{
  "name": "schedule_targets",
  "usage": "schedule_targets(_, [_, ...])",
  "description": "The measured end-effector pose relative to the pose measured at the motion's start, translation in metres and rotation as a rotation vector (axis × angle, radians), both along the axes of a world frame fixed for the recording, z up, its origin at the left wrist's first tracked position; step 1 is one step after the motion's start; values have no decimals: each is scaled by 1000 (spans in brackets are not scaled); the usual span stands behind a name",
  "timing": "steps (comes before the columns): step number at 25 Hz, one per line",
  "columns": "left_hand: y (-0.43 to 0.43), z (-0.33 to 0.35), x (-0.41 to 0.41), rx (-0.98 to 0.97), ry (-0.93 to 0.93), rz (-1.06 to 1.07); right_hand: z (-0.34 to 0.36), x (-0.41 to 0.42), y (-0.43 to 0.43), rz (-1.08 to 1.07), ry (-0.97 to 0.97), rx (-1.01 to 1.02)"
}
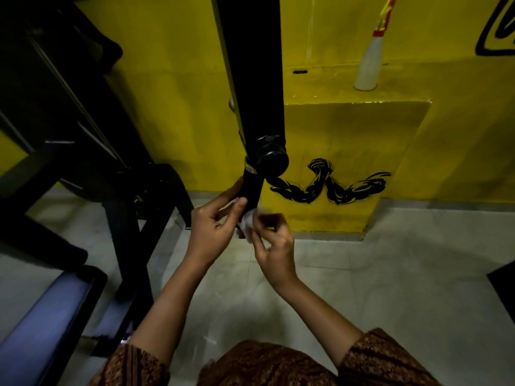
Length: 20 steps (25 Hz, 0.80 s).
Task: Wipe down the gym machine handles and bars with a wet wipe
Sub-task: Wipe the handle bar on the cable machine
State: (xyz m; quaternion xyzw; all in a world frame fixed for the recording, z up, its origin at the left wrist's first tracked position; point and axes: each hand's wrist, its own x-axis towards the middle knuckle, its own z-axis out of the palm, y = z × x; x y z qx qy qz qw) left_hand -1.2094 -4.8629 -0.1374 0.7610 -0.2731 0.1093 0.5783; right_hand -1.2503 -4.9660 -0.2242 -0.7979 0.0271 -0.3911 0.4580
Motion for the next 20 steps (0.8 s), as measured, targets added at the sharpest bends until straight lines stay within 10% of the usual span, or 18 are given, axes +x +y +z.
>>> schedule_targets(10, [31,-39,28,302,-116,-24,61,17,-37,6,-280,-920])
schedule_targets(20, [52,-91,45,342,-166,-153,49,-14,-19,-93,-180,-1036])
